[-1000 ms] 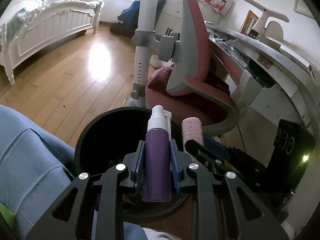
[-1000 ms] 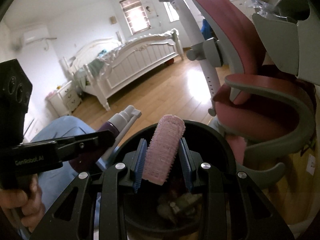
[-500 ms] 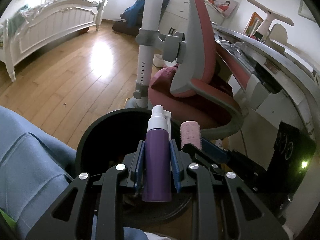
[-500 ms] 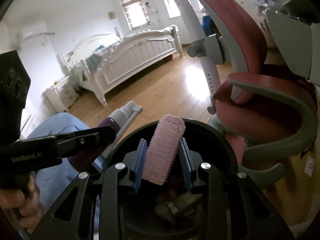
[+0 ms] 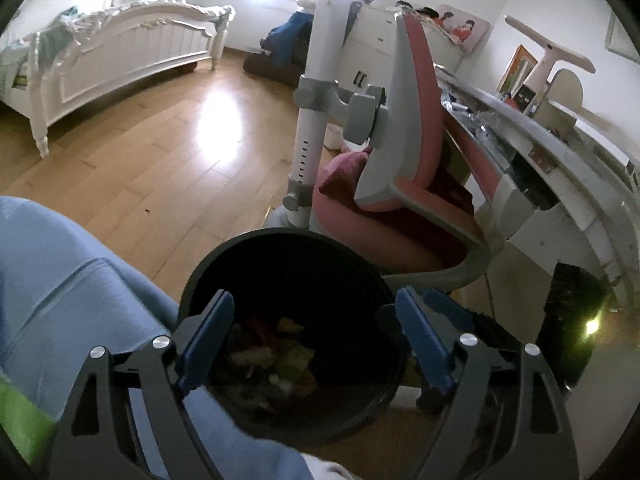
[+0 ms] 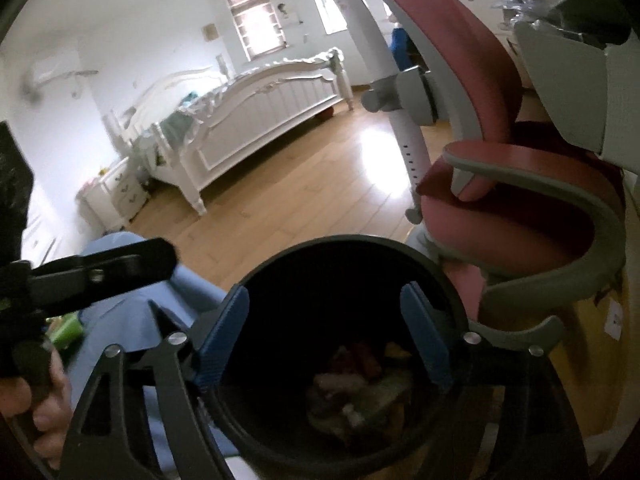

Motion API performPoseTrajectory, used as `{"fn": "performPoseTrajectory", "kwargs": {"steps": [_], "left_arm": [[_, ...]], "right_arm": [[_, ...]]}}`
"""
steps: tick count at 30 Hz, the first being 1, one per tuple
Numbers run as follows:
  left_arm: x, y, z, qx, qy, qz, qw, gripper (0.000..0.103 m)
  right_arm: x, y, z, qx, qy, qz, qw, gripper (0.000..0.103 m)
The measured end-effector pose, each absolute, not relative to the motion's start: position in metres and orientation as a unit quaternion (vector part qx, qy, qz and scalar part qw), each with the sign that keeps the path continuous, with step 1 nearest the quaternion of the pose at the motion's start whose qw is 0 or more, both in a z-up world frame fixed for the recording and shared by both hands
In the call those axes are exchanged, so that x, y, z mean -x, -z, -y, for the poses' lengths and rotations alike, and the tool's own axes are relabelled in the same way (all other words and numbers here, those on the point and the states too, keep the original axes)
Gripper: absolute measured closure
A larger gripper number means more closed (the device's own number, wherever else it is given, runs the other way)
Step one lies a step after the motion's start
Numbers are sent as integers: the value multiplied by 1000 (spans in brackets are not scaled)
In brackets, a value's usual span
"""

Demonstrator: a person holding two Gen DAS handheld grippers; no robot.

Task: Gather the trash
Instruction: 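Grasp the green Doublemint gum pack with the left tool while the right tool grasps the green bag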

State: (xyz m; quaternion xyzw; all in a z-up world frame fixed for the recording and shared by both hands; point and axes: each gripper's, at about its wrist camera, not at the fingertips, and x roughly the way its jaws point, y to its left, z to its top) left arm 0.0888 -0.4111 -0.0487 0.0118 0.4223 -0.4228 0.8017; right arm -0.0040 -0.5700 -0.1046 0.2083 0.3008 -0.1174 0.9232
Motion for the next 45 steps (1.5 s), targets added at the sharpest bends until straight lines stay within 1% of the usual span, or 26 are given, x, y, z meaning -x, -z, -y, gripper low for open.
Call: {"fn": "performPoseTrajectory", "kwargs": {"steps": [6, 9, 15, 18, 22, 24, 27, 30, 31, 32, 34, 35, 36, 37, 38, 39, 40, 43, 45], "left_arm": [[-87, 33, 367, 15, 406, -418, 813, 20], [-89, 25, 332, 27, 382, -411, 828, 20], [-106, 15, 235, 79, 303, -398, 862, 20], [-120, 14, 174, 110, 243, -389, 882, 20], [-140, 21, 115, 122, 172, -391, 896, 20], [-155, 30, 94, 126, 149, -409, 891, 20], [-173, 43, 81, 119, 142, -432, 883, 20], [-189, 54, 78, 100, 144, -449, 876, 21], [-196, 57, 80, 92, 144, -452, 875, 21], [-199, 60, 80, 87, 143, -454, 875, 23], [-204, 67, 79, 74, 143, -463, 872, 40], [-203, 66, 79, 67, 142, -458, 875, 42], [-201, 65, 80, 59, 141, -459, 875, 48], [-199, 64, 77, 57, 144, -456, 876, 52], [-197, 63, 74, 60, 147, -455, 876, 54], [-197, 63, 74, 62, 149, -454, 876, 63], [-195, 63, 71, 66, 152, -453, 876, 67], [-192, 63, 66, 69, 154, -450, 877, 69], [-188, 61, 62, 75, 155, -443, 880, 70]], "right_arm": [[1, 93, 550, -208, 95, -306, 924, 24], [-7, 84, 526, -201, 67, -311, 926, 24], [-25, 67, 468, -187, 6, -326, 927, 24], [-40, 66, 431, -185, -55, -364, 911, 24], [-60, 73, 377, -196, -137, -433, 869, 24], [-70, 78, 357, -213, -160, -454, 850, 24], [-82, 77, 330, -199, -158, -469, 846, 24], [-97, 73, 304, -175, -152, -469, 852, 19], [-101, 72, 297, -168, -151, -469, 854, 19], [-105, 71, 291, -156, -147, -469, 857, 19], [-110, 71, 282, -126, -141, -469, 863, 19], [-112, 71, 278, -111, -139, -468, 866, 19], [-112, 71, 273, -94, -137, -466, 869, 23], [-111, 72, 266, -71, -136, -463, 873, 35], [-110, 72, 261, -44, -128, -461, 877, 41], [-109, 73, 258, -30, -126, -459, 879, 52], [-107, 73, 256, -17, -126, -457, 880, 62], [-100, 73, 260, -23, -132, -454, 881, 71], [-95, 70, 269, -35, -132, -443, 886, 72]]}}
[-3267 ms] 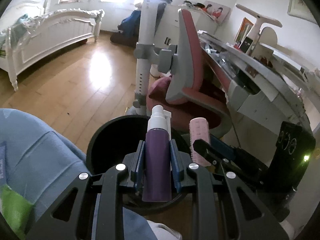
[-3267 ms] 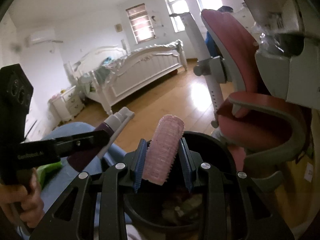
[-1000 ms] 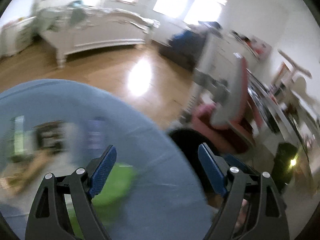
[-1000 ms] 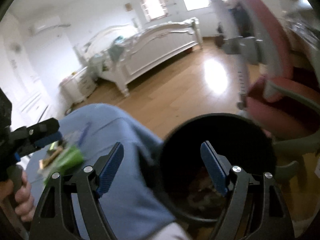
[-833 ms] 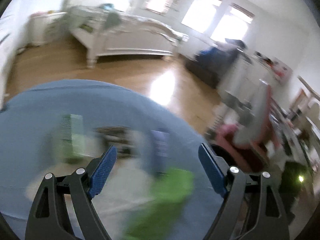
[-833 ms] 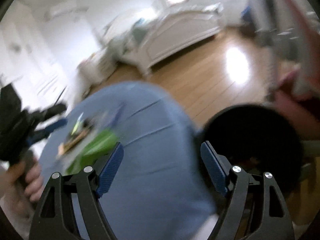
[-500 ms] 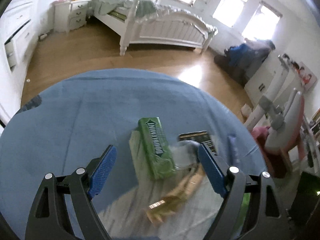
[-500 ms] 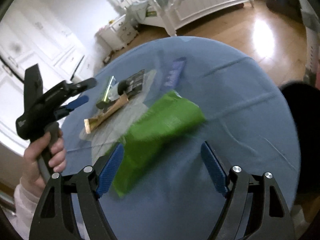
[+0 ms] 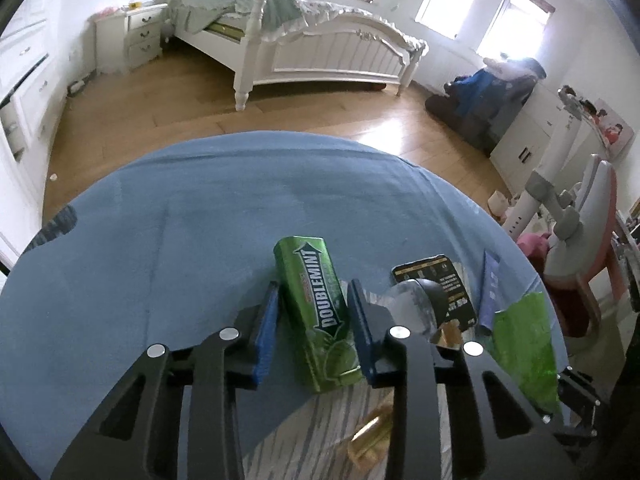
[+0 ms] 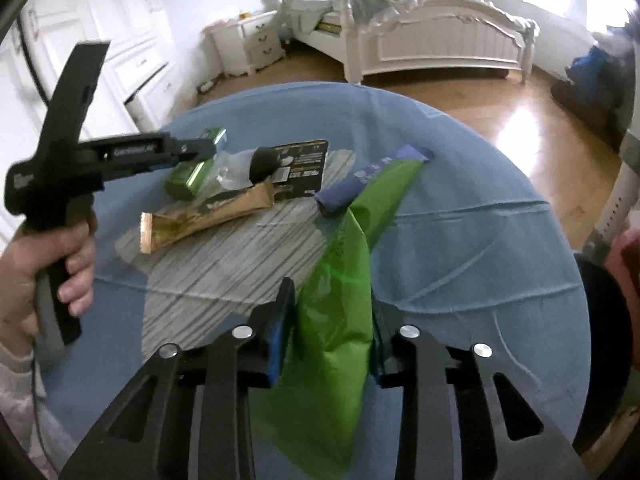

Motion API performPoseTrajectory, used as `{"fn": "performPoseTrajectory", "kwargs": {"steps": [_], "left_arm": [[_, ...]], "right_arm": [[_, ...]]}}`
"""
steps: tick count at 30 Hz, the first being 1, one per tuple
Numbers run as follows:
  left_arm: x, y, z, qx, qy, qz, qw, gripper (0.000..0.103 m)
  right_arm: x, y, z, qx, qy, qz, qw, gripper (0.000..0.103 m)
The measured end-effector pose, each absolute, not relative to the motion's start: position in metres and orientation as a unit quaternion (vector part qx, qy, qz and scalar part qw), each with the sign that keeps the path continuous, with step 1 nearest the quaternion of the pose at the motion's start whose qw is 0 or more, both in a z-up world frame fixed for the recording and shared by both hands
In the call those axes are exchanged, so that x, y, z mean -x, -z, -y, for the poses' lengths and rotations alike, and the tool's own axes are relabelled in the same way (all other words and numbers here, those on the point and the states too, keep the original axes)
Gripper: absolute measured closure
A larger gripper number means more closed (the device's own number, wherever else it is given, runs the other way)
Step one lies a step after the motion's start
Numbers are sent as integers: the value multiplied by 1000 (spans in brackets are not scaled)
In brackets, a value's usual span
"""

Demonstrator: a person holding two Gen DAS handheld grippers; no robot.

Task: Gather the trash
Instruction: 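Grasp the green Doublemint gum pack with the left tool while the right tool grasps the green bag, then carry the gum pack and green bag with both tools over the bin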

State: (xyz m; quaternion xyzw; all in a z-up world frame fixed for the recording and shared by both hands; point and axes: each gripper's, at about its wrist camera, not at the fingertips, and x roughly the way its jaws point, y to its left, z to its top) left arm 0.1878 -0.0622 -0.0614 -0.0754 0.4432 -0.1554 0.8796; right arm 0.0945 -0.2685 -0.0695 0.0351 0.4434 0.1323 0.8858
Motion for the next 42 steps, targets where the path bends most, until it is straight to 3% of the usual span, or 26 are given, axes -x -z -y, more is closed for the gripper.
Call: {"fn": "performPoseTrajectory", "kwargs": {"steps": [8, 19, 29, 42], "left_arm": [[-144, 17, 73, 88, 193, -372, 904, 72], [-104, -32, 186, 75, 320, -327, 886, 73], [-86, -14, 307, 57, 430, -349, 831, 73], [-78, 30, 377, 37, 455, -392, 799, 73]], "right_arm": [[-48, 27, 320, -93, -127, -336, 929, 72], [19, -9, 434, -116, -17, -229, 966, 72], [44, 10, 507, -137, 49, -215, 966, 72], [39, 48, 544, -149, 88, -230, 958, 72]]}}
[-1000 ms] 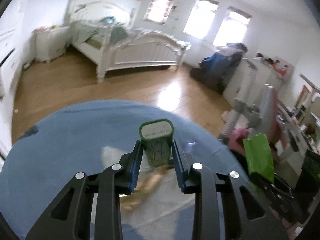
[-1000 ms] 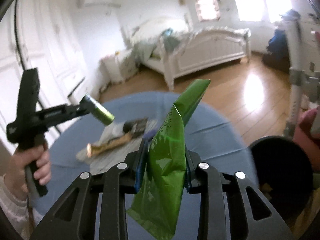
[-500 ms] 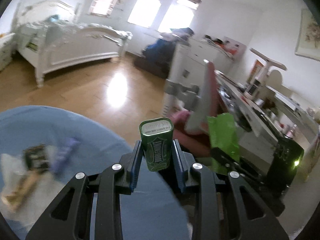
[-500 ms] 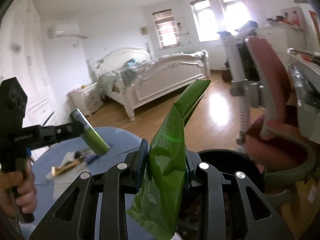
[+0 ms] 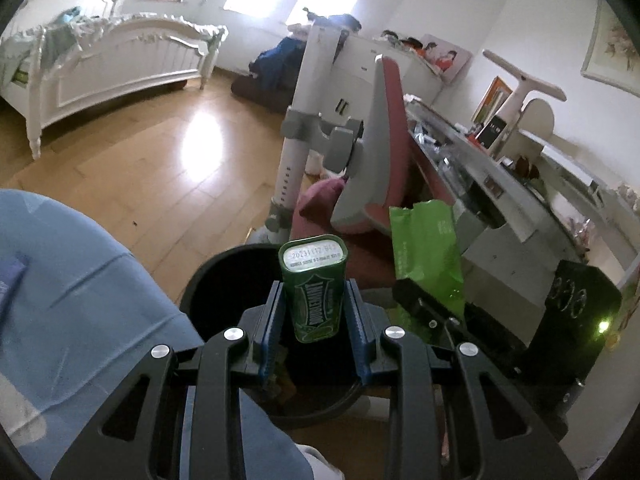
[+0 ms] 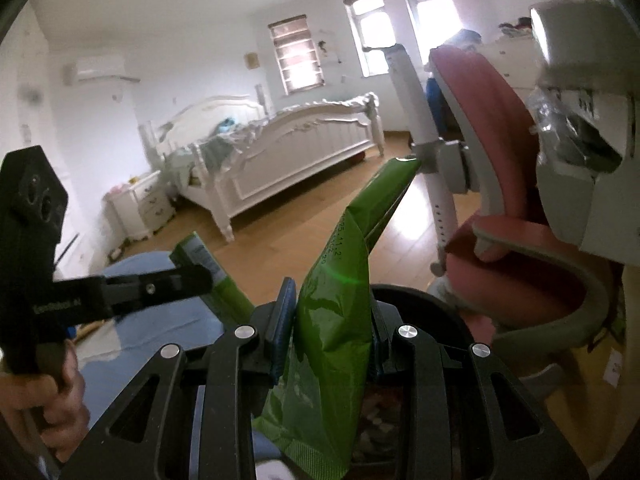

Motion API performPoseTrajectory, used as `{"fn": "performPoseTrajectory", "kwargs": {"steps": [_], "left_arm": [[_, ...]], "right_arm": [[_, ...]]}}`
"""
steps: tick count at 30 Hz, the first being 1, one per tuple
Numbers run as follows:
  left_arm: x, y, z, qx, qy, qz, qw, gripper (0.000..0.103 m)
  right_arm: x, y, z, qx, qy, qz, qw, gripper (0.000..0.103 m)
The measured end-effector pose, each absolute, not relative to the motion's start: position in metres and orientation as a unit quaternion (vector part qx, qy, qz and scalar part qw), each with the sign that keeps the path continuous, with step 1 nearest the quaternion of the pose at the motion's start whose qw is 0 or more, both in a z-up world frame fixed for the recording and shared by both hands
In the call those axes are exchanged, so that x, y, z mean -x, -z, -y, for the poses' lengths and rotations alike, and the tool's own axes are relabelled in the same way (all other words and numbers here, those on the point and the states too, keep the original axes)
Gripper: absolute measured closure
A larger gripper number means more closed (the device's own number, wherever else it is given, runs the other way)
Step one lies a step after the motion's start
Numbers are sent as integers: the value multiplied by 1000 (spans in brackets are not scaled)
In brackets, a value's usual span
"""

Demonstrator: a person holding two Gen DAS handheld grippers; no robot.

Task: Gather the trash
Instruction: 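Carry the gum pack and green bag with both tools over the bin, then open both tools to drop the gum pack and green bag into the bin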

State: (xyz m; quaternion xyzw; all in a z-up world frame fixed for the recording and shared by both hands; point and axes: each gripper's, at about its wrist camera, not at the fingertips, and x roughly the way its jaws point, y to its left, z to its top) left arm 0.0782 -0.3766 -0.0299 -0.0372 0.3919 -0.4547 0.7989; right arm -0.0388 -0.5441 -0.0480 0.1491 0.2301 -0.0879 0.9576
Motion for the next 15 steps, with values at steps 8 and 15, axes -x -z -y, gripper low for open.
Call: {"fn": "performPoseTrajectory", "kwargs": {"steps": [8, 15], "left_arm": [[-85, 50, 395, 29, 448, -416, 791, 73], [-91, 59, 400, 22, 447, -427, 785, 73]], "right_arm": [[26, 66, 558, -151, 91, -241, 954, 72], [17, 77, 563, -162, 92, -254, 949, 72]]}}
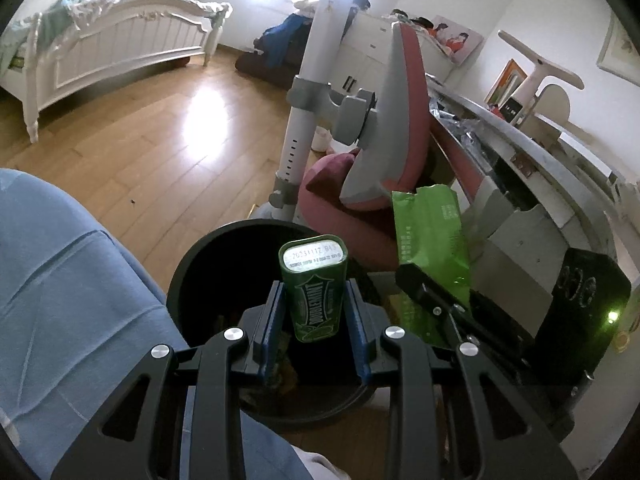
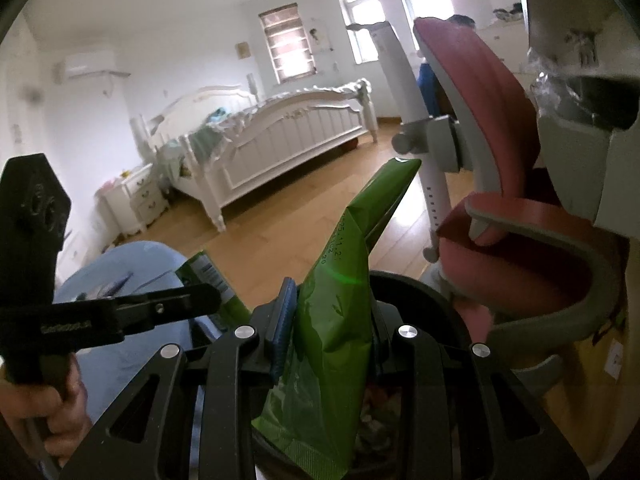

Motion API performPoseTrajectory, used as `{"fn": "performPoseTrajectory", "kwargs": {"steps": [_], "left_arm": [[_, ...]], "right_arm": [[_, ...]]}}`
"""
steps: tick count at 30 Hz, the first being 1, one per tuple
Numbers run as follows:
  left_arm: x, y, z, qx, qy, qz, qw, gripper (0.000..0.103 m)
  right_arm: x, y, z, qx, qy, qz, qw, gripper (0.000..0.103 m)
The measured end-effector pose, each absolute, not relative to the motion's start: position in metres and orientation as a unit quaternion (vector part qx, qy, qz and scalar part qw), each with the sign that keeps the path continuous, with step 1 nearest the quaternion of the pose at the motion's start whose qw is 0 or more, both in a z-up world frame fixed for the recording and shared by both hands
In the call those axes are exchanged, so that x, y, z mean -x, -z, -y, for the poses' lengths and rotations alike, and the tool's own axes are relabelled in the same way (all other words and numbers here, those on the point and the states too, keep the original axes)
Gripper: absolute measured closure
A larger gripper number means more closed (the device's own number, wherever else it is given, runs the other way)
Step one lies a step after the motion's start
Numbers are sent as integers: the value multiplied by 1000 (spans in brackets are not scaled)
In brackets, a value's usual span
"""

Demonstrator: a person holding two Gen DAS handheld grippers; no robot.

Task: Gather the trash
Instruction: 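Open both tools to drop the gum pack and green bag into the bin, then grasp the gold wrapper with the left tool while the right tool grasps the clear bottle cap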

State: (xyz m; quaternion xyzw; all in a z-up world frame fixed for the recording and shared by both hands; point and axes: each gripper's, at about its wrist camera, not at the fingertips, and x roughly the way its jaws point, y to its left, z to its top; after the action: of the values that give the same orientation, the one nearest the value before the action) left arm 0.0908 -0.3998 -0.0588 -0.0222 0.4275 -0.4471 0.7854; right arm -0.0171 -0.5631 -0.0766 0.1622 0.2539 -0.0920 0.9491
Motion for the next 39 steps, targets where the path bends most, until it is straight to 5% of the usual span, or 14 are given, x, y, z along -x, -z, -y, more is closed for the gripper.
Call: {"fn": "performPoseTrajectory", "kwargs": {"steps": [20, 21, 23, 24, 27, 35, 39], "left_arm": [[-98, 72, 416, 12, 444, -446, 777, 72], [-99, 72, 416, 11, 441, -448, 777, 71], [-100, 72, 414, 15, 440, -451, 776, 70], [-100, 72, 414, 17, 441, -452, 775, 66], [-97, 68, 410, 15, 438, -441, 783, 43], [-95, 60, 391, 23, 436, -434, 788, 43], [-94, 48, 366, 21, 423, -420, 802, 33]], "right_arm": [[8, 93, 566, -182, 97, -282, 937, 70], [7, 93, 567, -183, 98, -285, 936, 69], [7, 94, 568, -188, 102, -289, 933, 48], [9, 94, 569, -193, 106, -283, 933, 37], [12, 92, 569, -196, 108, -280, 934, 34], [12, 88, 564, -197, 107, -286, 932, 34], [9, 84, 552, -188, 96, -292, 933, 34]]}}
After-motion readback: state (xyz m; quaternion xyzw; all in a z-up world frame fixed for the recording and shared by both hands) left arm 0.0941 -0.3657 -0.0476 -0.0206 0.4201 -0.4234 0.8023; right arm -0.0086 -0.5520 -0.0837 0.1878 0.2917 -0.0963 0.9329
